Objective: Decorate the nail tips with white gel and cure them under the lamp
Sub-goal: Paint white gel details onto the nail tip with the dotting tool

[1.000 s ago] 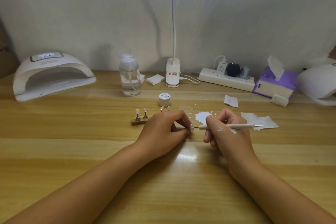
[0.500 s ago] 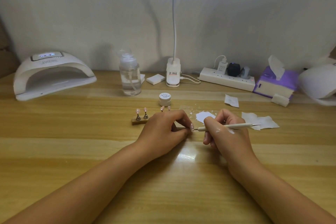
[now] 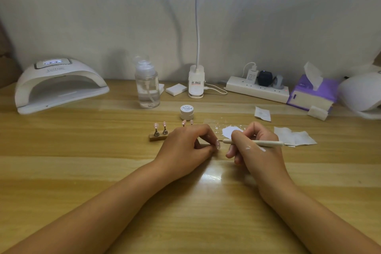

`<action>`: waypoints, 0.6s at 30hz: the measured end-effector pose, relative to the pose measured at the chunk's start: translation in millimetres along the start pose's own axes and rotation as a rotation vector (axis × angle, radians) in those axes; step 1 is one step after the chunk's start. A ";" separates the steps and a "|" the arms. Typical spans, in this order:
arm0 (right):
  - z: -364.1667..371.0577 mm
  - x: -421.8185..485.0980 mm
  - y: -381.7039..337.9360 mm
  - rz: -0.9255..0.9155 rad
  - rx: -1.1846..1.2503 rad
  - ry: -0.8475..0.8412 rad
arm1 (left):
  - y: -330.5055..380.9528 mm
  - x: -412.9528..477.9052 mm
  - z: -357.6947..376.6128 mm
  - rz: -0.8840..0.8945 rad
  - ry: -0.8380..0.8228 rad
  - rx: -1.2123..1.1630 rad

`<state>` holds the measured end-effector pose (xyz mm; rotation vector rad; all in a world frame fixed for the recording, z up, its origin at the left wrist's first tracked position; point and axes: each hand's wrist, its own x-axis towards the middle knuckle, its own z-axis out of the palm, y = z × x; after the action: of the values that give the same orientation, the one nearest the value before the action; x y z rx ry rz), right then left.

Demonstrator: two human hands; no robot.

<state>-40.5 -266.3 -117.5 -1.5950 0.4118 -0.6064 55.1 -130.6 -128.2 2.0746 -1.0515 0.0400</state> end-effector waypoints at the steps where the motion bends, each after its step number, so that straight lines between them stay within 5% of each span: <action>1: 0.2 0.0 0.1 -0.001 -0.009 -0.003 | 0.1 0.1 0.0 0.000 -0.001 0.002; 18: -13.3 7.5 -8.4 -0.131 0.188 0.225 | -1.0 -3.2 2.1 0.040 0.069 -0.034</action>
<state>-43.3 -280.4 -107.5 -1.3859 0.4063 -0.9036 53.0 -129.6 -131.4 2.0071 -1.0451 0.1123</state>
